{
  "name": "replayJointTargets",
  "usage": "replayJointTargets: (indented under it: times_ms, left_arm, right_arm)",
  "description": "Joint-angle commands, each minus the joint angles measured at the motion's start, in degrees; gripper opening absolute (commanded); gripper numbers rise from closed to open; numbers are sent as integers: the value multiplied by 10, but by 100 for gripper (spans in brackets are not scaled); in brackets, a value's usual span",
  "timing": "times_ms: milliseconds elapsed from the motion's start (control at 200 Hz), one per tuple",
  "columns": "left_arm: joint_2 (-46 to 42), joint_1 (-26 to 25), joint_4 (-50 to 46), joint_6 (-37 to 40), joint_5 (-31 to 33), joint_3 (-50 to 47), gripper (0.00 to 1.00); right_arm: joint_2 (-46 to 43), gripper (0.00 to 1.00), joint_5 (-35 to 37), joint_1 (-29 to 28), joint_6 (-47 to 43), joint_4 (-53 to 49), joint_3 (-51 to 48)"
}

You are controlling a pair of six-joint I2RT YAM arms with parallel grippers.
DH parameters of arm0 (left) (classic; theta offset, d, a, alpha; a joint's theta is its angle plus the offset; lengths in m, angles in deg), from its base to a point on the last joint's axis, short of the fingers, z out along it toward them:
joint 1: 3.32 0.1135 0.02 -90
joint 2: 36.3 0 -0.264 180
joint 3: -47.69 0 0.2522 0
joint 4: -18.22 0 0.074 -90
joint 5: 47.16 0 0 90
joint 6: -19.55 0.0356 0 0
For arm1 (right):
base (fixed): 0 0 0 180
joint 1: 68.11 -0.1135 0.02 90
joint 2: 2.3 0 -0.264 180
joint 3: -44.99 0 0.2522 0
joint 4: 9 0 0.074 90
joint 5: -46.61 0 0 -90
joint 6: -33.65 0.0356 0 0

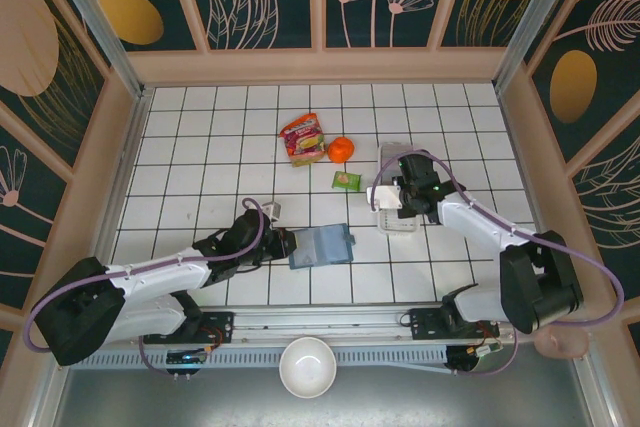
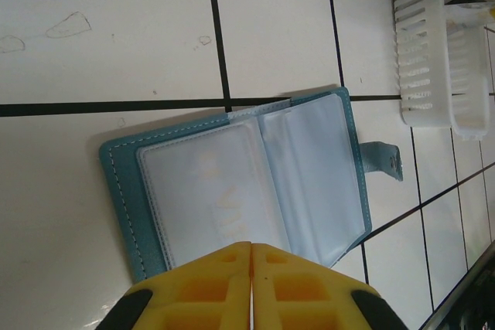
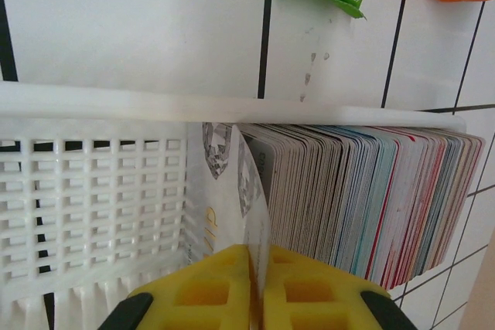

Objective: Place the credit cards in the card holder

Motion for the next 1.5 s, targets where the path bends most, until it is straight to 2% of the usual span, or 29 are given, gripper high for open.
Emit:
replayJointTargets:
  times_ms: [0, 185, 641, 751, 821, 896, 946, 1011, 1116, 1166, 1221, 1271, 1346, 1426, 1491]
  left_arm:
    - [0, -1, 20, -7, -6, 1, 8]
    - [0, -2, 22, -7, -9, 0, 7]
    - [-4, -1, 3, 1, -1, 11, 7]
    - [-11, -1, -1, 1, 0, 12, 7]
    - [-21, -2, -5, 2, 2, 11, 7]
    - [-37, -2, -18, 1, 8, 11, 7]
    - [-52, -2, -31, 3, 14, 12, 8]
    - [-72, -2, -48, 1, 25, 10, 9]
    - [-103, -2, -65, -7, 33, 2, 11]
    - [-113, -2, -67, -12, 31, -4, 12]
    - [-120, -1, -63, -19, 23, -10, 13]
    - [-122, -1, -60, -26, 16, -15, 14]
    - [-120, -2, -47, -35, 3, -22, 15]
    - [-112, -2, -27, -40, -12, -28, 18]
    - [-102, -1, -23, -41, -17, -28, 19]
  right_arm:
    - [-23, 8, 21, -5, 20, 18, 18]
    - [-43, 0, 17, -17, 56, -24, 26]
    - [-132, 0, 42, -56, 131, -122, 30]
    - [-160, 0, 54, -72, 159, -144, 37]
    - [-185, 0, 61, -102, 198, -140, 43]
    - [-206, 0, 64, -124, 278, -132, 59]
    - [-213, 0, 77, -141, 364, -121, 75]
    - [-217, 0, 76, -157, 485, -120, 100]
    - [-216, 0, 57, -171, 731, -123, 129]
    - [-216, 0, 19, -172, 841, -124, 133]
    - [-215, 0, -59, -172, 938, -113, 120]
    - [-215, 0, -131, -174, 1018, -77, 88]
    - [-212, 0, -195, -180, 1139, 3, 21]
    - [-200, 0, -239, -195, 1220, 98, -49]
    - [-179, 0, -227, -217, 1228, 125, -68]
